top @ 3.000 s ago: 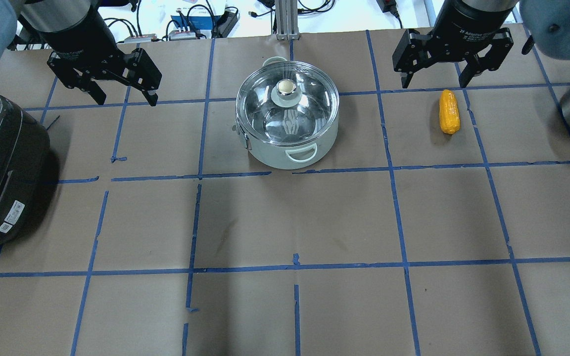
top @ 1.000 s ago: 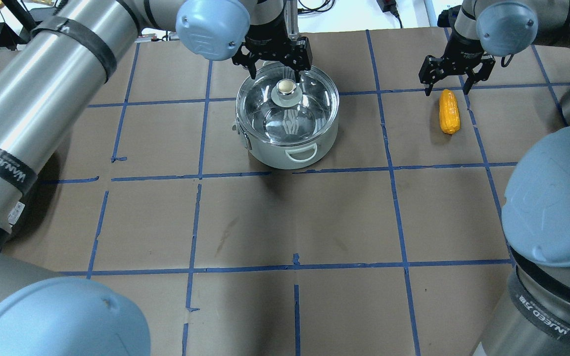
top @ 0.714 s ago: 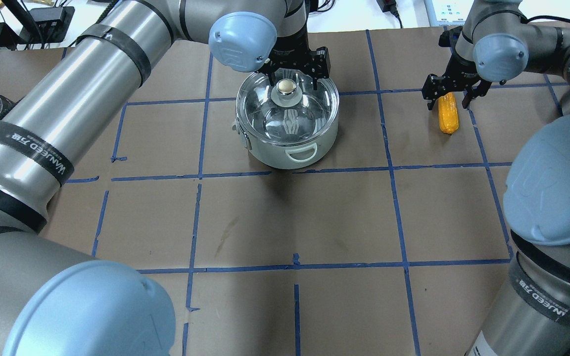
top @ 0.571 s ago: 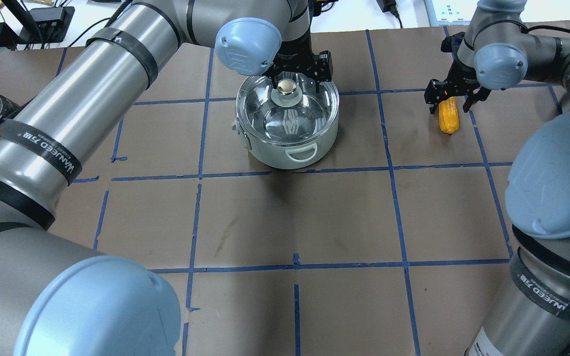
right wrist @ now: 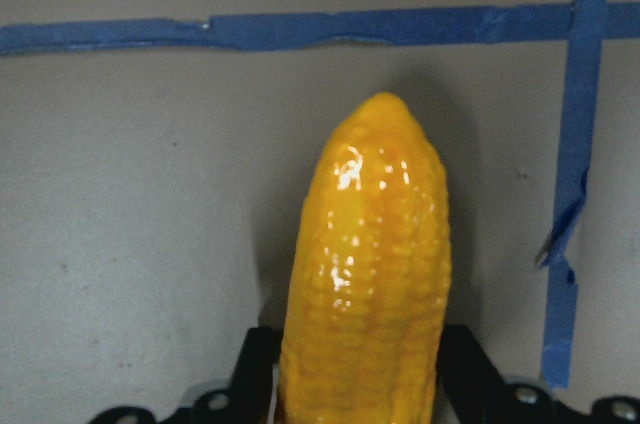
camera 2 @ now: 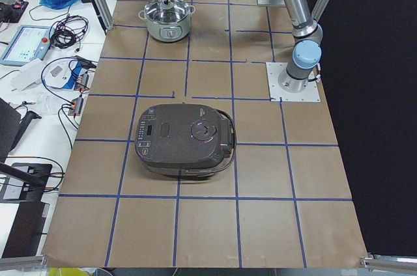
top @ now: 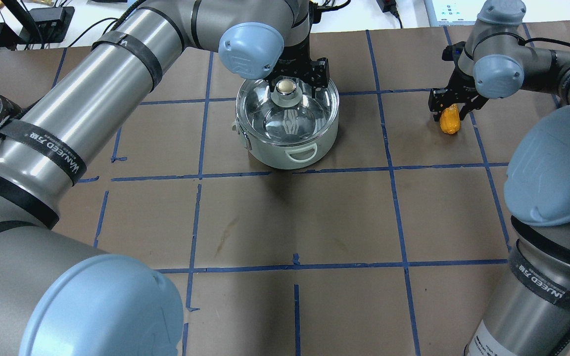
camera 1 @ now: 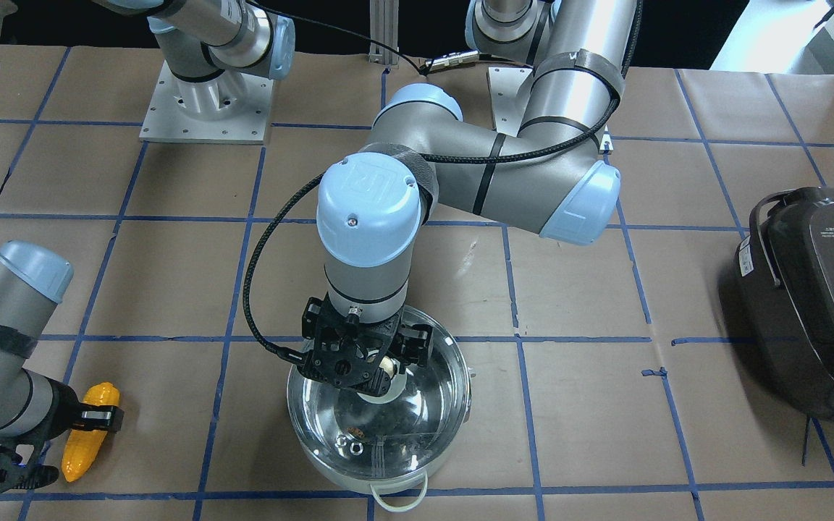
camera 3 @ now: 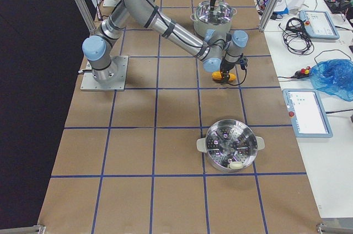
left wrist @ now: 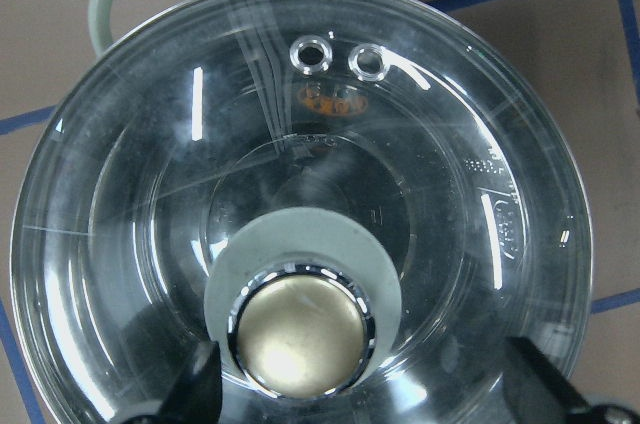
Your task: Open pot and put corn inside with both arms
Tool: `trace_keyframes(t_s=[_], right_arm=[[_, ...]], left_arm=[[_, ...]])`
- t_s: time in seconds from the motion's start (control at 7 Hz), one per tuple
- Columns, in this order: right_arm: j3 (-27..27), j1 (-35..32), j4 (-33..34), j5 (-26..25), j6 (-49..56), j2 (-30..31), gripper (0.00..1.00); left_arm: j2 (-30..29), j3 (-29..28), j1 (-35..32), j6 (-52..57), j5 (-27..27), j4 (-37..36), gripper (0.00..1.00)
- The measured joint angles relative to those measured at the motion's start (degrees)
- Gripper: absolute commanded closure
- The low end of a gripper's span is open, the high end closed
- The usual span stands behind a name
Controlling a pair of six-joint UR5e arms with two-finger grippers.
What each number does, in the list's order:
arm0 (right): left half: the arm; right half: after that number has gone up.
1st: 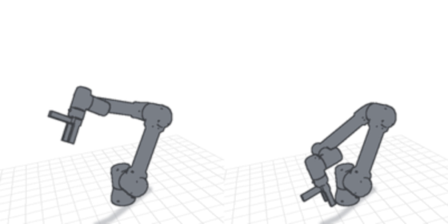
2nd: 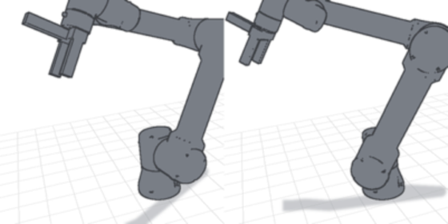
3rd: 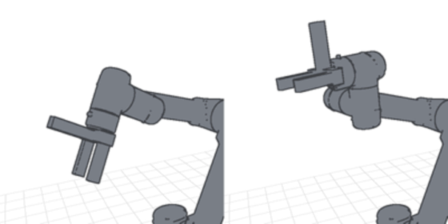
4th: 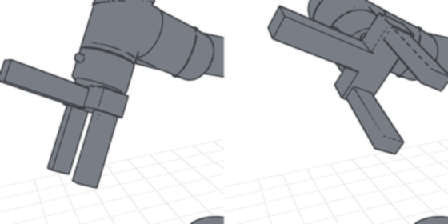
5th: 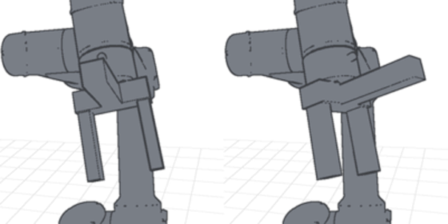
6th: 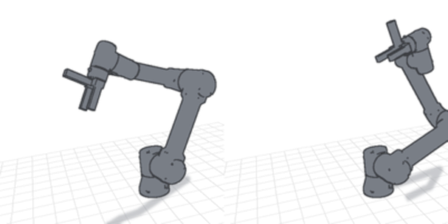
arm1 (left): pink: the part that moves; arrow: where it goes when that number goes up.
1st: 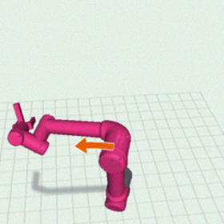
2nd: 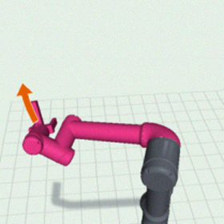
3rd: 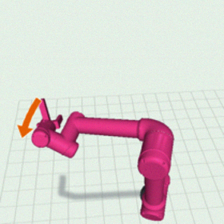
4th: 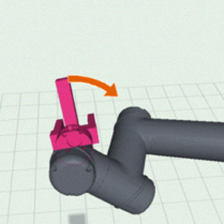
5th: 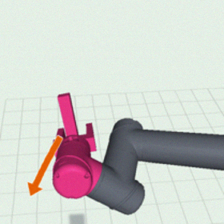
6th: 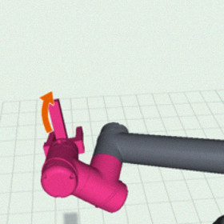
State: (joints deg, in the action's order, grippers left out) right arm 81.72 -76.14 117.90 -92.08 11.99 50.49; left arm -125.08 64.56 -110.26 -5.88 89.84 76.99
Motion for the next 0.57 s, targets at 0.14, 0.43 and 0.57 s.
trace_keyframes(t_s=[0.14,0.43,0.57], right_arm=[[-0.28,0.02,-0.07,0.08,-0.26,0.09,0.84],[-0.63,-0.1,-0.67,0.27,-0.77,2.0,0.84],[-0.69,-0.41,-2.09,0.38,-1.18,4.5,0.84]], left_arm=[[0.01,-0.11,0.1,0.25,0.17,-0.02,0.07],[-0.04,0.02,0.2,1.45,0.29,-0.59,0.3],[-0.06,0.11,0.25,2.4,0.36,-0.78,0.32]])
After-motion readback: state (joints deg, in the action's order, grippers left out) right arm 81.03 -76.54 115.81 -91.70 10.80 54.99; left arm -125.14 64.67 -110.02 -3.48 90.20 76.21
